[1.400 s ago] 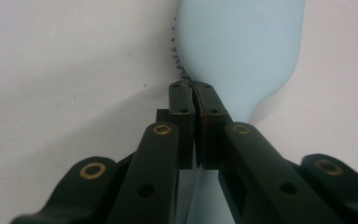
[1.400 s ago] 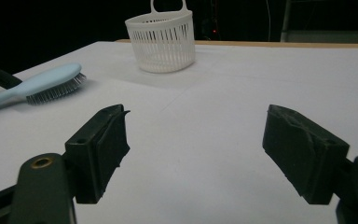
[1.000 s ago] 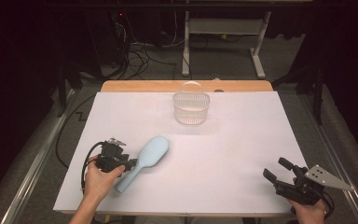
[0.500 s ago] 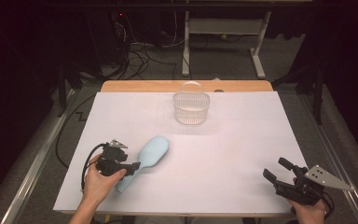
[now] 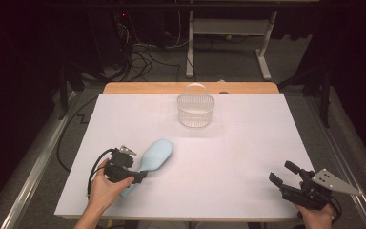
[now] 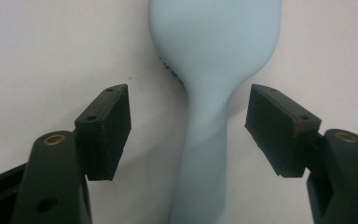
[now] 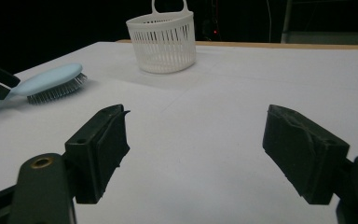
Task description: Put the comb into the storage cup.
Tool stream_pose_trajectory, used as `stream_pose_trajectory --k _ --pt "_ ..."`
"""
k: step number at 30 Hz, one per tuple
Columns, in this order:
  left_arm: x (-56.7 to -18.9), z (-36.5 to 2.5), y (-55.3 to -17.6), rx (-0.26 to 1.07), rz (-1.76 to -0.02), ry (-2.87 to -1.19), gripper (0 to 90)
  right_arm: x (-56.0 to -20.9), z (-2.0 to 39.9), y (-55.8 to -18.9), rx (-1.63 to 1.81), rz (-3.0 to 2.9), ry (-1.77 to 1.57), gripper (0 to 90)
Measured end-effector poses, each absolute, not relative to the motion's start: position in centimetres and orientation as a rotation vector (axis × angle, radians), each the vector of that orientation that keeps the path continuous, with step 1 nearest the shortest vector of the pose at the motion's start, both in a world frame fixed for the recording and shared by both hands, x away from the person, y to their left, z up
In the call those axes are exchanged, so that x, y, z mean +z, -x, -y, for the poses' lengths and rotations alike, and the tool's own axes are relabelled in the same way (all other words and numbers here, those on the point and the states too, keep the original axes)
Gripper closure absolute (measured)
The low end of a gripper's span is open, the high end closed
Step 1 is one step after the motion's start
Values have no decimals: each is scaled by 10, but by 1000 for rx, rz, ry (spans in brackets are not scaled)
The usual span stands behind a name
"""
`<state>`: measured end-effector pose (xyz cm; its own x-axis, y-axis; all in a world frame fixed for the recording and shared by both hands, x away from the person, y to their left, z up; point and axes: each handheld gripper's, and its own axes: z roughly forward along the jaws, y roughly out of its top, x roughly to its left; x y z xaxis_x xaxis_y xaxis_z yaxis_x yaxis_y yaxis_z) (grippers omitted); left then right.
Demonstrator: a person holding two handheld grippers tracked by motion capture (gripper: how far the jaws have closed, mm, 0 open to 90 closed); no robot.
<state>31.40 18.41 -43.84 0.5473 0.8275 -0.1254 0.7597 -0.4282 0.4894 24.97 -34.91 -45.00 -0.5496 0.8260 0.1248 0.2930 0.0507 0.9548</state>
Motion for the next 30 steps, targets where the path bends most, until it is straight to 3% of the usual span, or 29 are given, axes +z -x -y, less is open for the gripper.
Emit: stream_pose_trajectory --k 16,30 --pt "-447 -174 -317 182 -1269 -2346 399 -450 349 -250 1516 -1872 -1118 224" --pt "-450 -167 -320 202 -1252 -2381 541 -450 350 -250 1517 -1872 -1122 224"
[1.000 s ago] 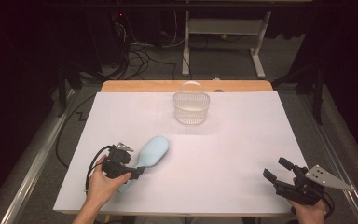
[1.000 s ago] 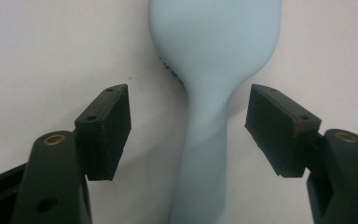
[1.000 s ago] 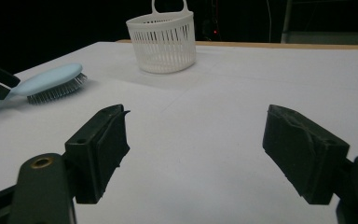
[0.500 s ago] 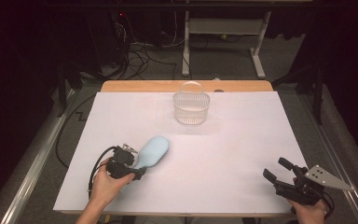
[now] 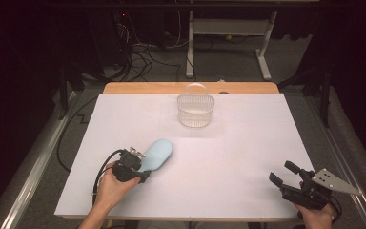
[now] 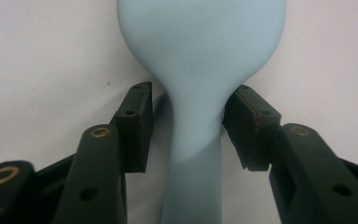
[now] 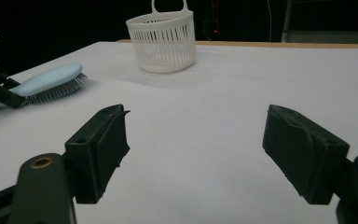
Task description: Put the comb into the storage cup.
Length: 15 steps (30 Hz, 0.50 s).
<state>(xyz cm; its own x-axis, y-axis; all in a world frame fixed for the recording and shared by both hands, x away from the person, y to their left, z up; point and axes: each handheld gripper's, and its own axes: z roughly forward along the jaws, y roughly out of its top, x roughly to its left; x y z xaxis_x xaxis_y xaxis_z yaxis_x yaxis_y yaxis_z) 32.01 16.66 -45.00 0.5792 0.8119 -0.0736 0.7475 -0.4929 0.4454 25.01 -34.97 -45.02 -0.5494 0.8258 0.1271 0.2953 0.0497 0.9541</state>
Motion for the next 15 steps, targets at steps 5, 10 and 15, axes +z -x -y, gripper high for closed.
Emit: stream_pose_trajectory --k 5,10,15 --pt "-450 -165 -320 210 -1241 -2389 593 -450 350 -250 1517 -1873 -1121 224" --pt "-450 -163 -320 219 -1237 -2400 618 -450 350 -250 1516 -1873 -1122 224" --pt "-450 -163 -320 220 -1239 -2405 624 -450 350 -250 1516 -1874 -1122 224"
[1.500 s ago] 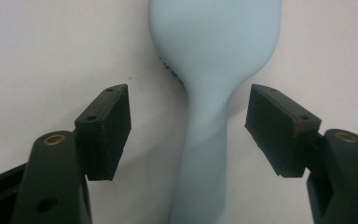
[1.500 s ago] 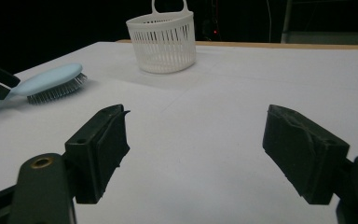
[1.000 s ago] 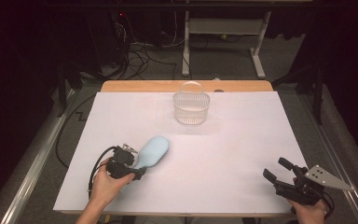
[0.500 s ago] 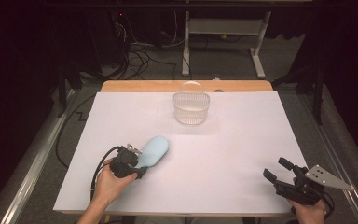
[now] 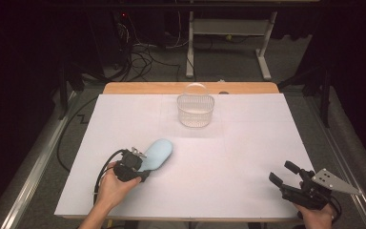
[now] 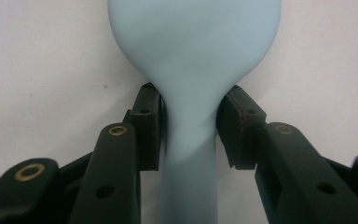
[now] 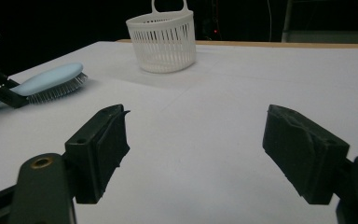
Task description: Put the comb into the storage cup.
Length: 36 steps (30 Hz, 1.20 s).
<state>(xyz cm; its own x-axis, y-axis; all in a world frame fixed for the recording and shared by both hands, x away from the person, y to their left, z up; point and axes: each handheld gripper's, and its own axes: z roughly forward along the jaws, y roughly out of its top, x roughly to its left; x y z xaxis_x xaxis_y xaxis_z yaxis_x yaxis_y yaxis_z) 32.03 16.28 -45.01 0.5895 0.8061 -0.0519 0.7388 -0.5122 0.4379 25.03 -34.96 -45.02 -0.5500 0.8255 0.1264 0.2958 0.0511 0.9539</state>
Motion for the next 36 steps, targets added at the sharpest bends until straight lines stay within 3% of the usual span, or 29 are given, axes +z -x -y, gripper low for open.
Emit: stream_pose_trajectory --k 36 --pt "-449 -155 -320 203 -1189 -2420 690 -450 350 -250 1514 -1872 -1119 224"
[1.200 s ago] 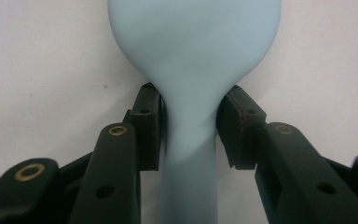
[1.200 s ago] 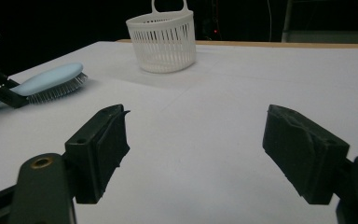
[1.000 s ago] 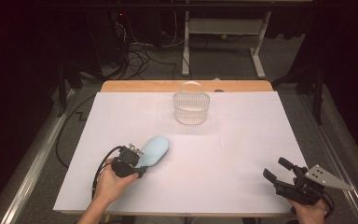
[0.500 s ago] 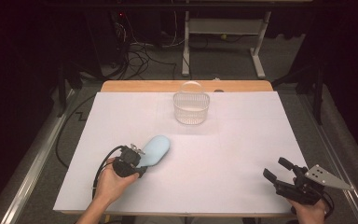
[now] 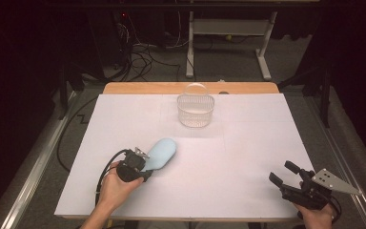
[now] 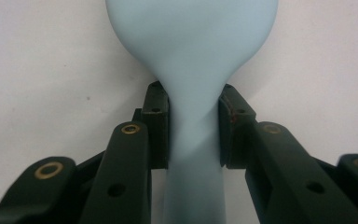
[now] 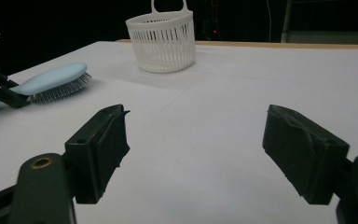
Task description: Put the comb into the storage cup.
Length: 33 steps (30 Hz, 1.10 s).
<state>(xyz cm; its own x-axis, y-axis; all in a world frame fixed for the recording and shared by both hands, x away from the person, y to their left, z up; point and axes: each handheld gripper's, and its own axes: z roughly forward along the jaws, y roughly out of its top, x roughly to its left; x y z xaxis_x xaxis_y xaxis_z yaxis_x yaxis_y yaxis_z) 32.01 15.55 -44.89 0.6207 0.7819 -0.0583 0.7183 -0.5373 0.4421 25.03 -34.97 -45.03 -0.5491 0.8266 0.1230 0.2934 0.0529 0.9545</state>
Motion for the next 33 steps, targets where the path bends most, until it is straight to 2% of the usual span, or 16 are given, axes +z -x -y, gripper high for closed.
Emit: stream_pose_trajectory --k 33 --pt "-438 -165 -315 226 -1153 -2299 690 -450 350 -250 1518 -1862 -1121 223"
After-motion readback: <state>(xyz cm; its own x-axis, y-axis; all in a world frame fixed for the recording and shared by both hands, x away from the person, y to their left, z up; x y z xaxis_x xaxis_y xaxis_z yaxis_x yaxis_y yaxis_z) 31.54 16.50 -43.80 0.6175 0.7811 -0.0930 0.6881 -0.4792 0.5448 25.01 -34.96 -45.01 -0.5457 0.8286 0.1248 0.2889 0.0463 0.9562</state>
